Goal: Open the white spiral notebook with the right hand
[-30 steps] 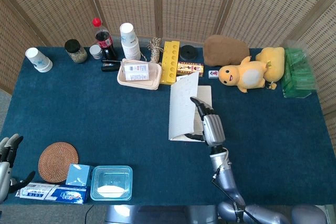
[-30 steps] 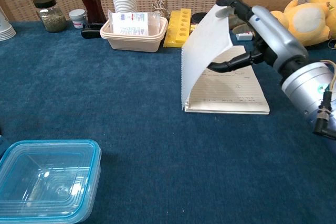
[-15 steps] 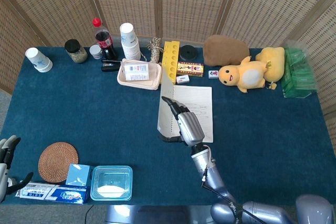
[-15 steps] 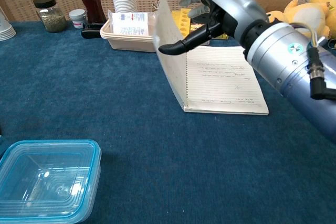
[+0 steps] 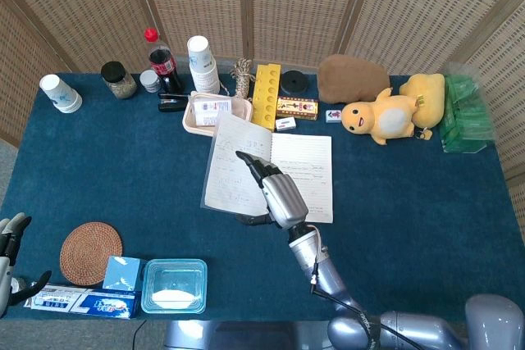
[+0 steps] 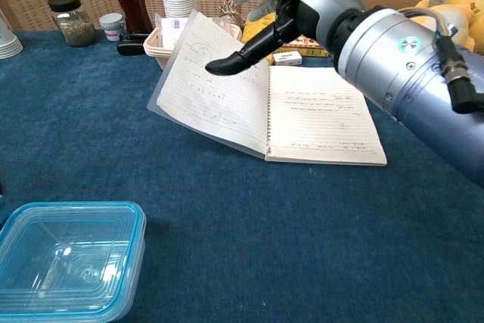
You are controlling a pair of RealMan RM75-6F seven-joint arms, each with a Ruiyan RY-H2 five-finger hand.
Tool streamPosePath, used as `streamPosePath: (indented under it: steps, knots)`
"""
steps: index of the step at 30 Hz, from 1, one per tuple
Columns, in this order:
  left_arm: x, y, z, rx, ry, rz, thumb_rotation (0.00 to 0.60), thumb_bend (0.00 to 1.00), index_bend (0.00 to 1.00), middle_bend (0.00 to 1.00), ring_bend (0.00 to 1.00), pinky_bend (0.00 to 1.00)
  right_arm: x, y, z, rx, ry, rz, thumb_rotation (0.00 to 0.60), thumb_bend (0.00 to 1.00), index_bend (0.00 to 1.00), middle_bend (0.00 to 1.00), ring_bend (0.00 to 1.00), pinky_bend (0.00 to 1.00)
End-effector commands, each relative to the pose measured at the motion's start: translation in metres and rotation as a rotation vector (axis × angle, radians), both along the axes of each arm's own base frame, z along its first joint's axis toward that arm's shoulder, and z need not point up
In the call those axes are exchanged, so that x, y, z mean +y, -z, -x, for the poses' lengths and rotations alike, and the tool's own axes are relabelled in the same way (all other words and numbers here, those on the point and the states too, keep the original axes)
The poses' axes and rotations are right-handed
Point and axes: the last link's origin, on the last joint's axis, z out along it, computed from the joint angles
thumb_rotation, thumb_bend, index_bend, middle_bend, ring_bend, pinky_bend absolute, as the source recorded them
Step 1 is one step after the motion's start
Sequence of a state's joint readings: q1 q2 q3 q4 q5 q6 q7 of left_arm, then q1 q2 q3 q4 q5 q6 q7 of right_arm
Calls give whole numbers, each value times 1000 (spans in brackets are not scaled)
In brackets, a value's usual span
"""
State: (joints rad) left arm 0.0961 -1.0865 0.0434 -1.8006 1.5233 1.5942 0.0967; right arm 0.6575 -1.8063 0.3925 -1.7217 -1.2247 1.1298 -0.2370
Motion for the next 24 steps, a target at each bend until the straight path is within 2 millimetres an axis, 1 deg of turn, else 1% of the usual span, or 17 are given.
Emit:
streamPosePath:
  steps: [1,5,11,12,16,22,24]
  knots:
    - [-2,-2,2,7,-8,1,600,200,103,65,22,0,-1,-4,11,32,20,9,600,103,36,147,139,214]
    - [-5,-2,5,19,-16,16,600,201,103,65,22,0,0,-12,34,86,52,30,600,103,37,145,134,214]
    - [-5,0,7,40,-27,28,600,201,103,65,22,0,9,-27,79,219,79,75,600,103,39,143,117,198]
    - [-5,1,8,48,-32,31,600,201,103,65,21,0,12,-32,90,254,81,90,600,103,39,142,116,196]
    - [-5,4,9,46,-36,33,600,200,104,65,22,0,22,-44,117,335,83,139,600,103,41,146,114,185]
    - [-5,9,12,52,-51,40,600,201,106,65,21,0,41,-66,151,435,79,232,600,104,59,150,114,181]
    - [-5,10,12,48,-53,45,600,200,107,65,21,0,47,-72,160,465,76,257,600,106,67,152,114,180]
